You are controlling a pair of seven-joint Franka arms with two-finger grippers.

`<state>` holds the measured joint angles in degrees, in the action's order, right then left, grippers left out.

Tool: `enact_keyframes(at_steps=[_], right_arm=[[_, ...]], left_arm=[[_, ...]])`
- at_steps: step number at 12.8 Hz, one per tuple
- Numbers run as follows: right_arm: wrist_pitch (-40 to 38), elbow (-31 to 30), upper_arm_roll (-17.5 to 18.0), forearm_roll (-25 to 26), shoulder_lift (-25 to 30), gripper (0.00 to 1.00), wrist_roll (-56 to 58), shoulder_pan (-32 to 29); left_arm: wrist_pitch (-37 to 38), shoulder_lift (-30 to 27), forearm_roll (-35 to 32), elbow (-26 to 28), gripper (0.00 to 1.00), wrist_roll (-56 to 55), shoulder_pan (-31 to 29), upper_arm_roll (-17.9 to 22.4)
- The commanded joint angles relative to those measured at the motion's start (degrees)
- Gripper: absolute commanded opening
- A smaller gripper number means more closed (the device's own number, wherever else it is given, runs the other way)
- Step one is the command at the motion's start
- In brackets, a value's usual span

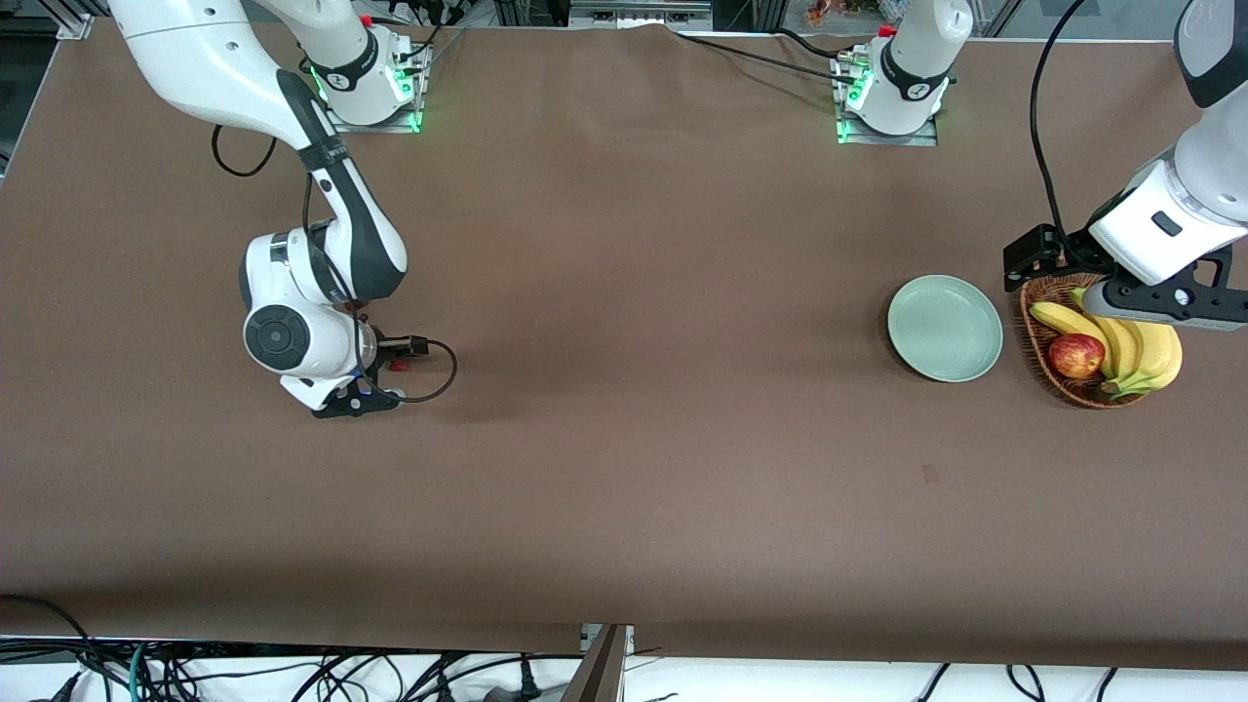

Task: Collect all strawberries into plate
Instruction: 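Reach the right gripper to a red strawberry and grasp it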

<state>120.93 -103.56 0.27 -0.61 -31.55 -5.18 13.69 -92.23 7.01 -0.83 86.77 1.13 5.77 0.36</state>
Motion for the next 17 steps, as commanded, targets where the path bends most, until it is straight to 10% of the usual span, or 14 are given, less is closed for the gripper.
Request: enact_keyframes(at_steps=[1, 17], right_arm=[[2.46, -1.03, 0.26, -0.89, -0.34, 0.97, 1.31, -0.33], [6.52, -3.14, 0.26, -0.89, -1.85, 0.24, 3.69, -1.12]], left_arm=[[-0.05, -0.06, 0.13, -0.37, 1.0, -0.34, -0.06, -0.09], [0.3, 0.11, 0.74, 1.65, 1.0, -3.94, -0.93, -0.01]])
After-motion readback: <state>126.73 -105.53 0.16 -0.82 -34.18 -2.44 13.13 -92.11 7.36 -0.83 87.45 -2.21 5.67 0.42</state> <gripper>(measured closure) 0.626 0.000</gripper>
